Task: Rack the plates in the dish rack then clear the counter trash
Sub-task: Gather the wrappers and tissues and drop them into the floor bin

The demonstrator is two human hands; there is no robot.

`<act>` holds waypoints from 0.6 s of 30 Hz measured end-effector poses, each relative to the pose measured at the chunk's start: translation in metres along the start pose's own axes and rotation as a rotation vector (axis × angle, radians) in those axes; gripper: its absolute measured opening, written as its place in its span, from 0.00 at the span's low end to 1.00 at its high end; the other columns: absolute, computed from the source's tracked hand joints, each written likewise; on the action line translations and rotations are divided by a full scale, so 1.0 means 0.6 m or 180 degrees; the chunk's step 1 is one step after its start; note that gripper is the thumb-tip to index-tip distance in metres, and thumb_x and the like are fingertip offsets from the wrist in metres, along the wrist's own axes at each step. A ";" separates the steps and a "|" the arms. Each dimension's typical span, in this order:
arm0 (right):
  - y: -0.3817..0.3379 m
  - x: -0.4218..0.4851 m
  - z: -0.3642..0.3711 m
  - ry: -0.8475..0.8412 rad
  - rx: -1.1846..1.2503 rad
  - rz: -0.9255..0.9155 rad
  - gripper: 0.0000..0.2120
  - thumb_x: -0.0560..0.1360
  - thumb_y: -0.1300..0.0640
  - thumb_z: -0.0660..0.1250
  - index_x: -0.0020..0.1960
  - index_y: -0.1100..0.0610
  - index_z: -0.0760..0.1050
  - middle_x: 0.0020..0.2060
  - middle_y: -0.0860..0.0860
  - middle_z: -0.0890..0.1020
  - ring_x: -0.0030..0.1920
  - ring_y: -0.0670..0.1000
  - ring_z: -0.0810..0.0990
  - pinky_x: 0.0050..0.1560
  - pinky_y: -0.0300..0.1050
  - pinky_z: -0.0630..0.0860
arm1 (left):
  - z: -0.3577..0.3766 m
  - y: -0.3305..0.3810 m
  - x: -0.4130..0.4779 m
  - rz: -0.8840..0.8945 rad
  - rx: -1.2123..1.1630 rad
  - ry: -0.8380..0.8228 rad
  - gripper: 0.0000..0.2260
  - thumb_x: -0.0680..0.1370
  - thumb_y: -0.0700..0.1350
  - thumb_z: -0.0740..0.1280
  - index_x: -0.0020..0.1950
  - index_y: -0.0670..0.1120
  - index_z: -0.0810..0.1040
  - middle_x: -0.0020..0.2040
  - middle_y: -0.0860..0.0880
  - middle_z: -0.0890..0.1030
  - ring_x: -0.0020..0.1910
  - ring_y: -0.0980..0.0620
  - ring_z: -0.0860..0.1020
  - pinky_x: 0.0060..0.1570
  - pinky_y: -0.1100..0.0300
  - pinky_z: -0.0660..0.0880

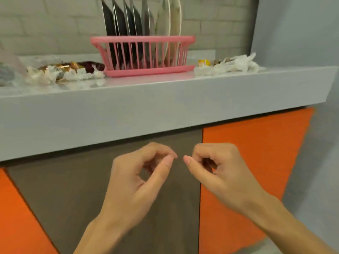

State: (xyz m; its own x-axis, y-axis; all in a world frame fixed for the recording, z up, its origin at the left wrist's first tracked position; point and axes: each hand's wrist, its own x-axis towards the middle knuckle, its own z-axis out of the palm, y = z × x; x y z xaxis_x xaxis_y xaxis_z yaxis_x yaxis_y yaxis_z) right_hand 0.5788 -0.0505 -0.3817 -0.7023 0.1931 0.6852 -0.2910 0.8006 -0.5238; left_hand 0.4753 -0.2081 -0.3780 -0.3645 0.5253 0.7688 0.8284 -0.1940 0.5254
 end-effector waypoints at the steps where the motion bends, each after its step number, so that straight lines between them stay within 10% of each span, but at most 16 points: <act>1: -0.010 0.023 -0.020 0.0140 -0.0059 -0.0116 0.18 0.76 0.59 0.67 0.29 0.57 0.66 0.24 0.45 0.66 0.26 0.43 0.65 0.30 0.32 0.59 | -0.009 0.017 0.036 0.0210 0.0061 0.0081 0.05 0.77 0.47 0.65 0.45 0.51 0.80 0.35 0.55 0.79 0.33 0.54 0.77 0.35 0.66 0.72; 6: -0.049 0.115 -0.099 0.0508 -0.0255 -0.0463 0.17 0.76 0.61 0.67 0.30 0.62 0.69 0.24 0.51 0.70 0.27 0.46 0.66 0.31 0.34 0.63 | -0.045 0.066 0.200 0.0926 0.0418 0.0311 0.04 0.77 0.40 0.66 0.46 0.44 0.80 0.36 0.53 0.80 0.35 0.51 0.78 0.36 0.52 0.76; 13: -0.041 0.236 -0.177 0.0735 -0.0703 -0.0218 0.13 0.75 0.58 0.68 0.34 0.62 0.73 0.28 0.52 0.73 0.29 0.44 0.68 0.32 0.38 0.66 | -0.007 0.006 0.349 0.0381 0.1703 -0.0368 0.06 0.77 0.39 0.64 0.47 0.46 0.81 0.40 0.52 0.81 0.39 0.57 0.78 0.47 0.57 0.77; 18: 0.031 0.319 -0.207 -0.0089 -0.2039 0.0972 0.17 0.74 0.44 0.66 0.57 0.54 0.76 0.54 0.53 0.75 0.50 0.52 0.74 0.46 0.48 0.71 | 0.007 -0.015 0.359 -0.0162 0.2001 -0.0670 0.08 0.78 0.40 0.62 0.51 0.47 0.80 0.46 0.50 0.80 0.47 0.50 0.78 0.50 0.53 0.77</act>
State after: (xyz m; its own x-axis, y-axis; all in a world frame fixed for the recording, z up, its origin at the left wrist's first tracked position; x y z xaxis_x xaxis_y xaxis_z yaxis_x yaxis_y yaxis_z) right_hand 0.5194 0.0716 -0.1974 -0.7105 0.4542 0.5375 0.3547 0.8908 -0.2839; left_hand 0.3910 -0.0895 -0.2187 -0.3717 0.6840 0.6277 0.9259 0.3220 0.1974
